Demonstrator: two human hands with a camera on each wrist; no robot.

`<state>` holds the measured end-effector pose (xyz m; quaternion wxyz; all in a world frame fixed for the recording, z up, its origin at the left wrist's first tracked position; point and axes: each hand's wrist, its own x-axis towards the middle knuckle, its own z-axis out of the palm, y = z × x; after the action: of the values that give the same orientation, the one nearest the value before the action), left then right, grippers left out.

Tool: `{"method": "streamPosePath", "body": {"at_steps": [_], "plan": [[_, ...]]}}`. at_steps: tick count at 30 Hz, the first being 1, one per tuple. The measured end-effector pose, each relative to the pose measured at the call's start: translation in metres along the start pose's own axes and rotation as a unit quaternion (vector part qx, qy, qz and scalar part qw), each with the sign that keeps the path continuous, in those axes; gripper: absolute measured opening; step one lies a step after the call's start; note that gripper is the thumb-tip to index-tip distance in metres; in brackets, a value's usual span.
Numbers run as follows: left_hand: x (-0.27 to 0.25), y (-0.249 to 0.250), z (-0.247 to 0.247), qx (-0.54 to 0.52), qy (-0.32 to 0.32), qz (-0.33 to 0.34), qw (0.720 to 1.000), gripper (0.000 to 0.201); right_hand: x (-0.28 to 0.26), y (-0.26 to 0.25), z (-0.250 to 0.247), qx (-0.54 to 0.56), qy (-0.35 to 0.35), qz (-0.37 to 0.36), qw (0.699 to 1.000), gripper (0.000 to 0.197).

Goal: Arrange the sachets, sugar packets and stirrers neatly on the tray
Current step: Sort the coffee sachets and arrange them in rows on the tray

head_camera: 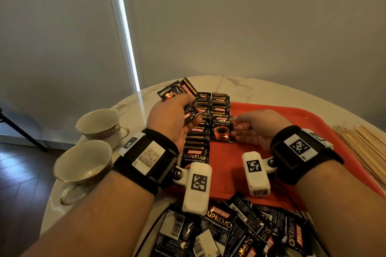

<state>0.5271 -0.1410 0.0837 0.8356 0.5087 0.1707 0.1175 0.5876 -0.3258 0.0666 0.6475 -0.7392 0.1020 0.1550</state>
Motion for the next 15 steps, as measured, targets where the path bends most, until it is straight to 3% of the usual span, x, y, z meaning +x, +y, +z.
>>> {"method": "streamPosePath", "body": {"at_steps": [3, 8, 11, 15], "plan": [[-0.002, -0.001, 0.001, 0.005, -0.018, -0.002, 1.000, 0.016, -0.002, -0.005, 0.001, 0.024, -0.009, -0.045, 0.999, 0.026], [-0.010, -0.001, 0.002, 0.064, -0.098, 0.006, 0.993, 0.011, -0.027, -0.022, 0.017, 0.072, -0.142, -0.155, 0.975, 0.025], [-0.014, -0.001, 0.002, 0.078, -0.134, -0.005, 0.988, 0.015, -0.032, -0.026, 0.022, 0.077, -0.138, -0.194, 0.968, 0.006], [-0.017, 0.004, 0.004, 0.022, -0.132, -0.022, 0.991, 0.014, -0.029, -0.028, 0.014, 0.120, -0.121, -0.185, 0.968, 0.007]]}}
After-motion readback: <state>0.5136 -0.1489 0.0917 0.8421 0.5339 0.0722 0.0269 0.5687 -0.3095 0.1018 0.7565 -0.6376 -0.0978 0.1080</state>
